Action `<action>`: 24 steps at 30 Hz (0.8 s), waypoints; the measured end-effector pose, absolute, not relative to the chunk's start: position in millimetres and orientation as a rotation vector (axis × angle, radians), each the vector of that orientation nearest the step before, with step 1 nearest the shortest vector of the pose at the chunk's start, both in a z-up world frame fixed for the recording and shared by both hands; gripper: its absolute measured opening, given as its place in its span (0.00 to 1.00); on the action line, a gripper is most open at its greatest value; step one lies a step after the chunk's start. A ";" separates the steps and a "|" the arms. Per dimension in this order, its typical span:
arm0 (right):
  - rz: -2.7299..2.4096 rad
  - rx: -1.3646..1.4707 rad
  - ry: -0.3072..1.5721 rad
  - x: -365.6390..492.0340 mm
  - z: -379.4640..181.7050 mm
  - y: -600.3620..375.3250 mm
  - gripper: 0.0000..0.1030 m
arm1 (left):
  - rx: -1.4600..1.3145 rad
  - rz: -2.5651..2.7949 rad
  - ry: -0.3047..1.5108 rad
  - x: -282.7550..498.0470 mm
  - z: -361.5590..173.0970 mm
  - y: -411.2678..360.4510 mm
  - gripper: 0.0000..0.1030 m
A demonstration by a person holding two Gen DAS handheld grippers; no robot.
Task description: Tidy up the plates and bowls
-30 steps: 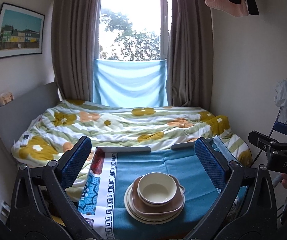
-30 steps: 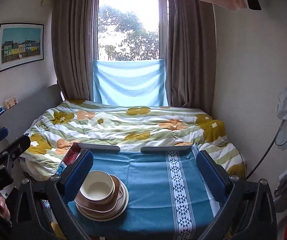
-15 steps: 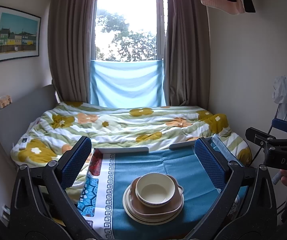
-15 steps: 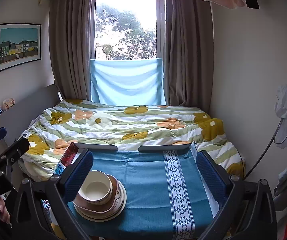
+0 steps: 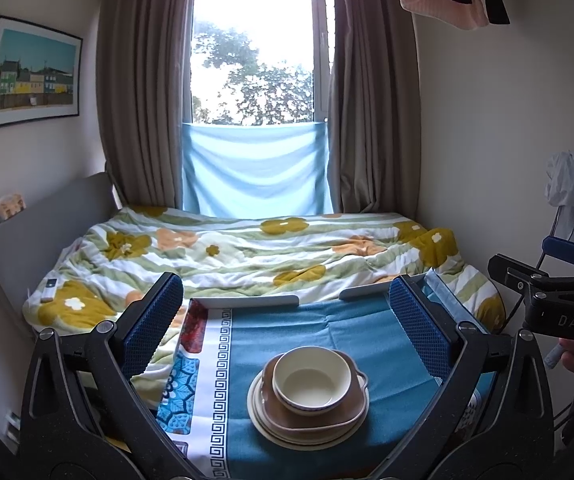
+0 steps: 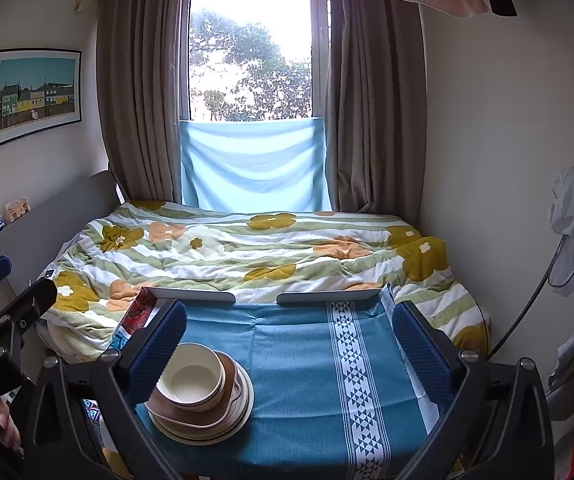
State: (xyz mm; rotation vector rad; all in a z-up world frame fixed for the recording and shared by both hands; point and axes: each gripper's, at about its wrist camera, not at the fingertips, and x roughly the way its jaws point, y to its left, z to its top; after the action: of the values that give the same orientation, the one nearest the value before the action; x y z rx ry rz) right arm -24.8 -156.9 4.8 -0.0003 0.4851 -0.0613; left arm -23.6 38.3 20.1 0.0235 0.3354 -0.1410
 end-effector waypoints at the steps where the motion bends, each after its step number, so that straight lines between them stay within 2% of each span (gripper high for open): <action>1: -0.061 -0.001 0.486 -24.6 4.7 -157.1 0.99 | 0.024 -0.141 0.336 -23.6 20.1 38.3 1.00; 24: -0.071 0.003 0.482 -26.3 5.0 -156.0 0.99 | 0.033 -0.144 0.337 -24.0 22.1 37.6 1.00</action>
State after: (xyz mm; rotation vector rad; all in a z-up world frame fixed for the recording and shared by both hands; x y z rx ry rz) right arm -26.3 -156.0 5.0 0.0026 0.4821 -0.0707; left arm -24.0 37.6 22.1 0.0329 0.3374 -0.1437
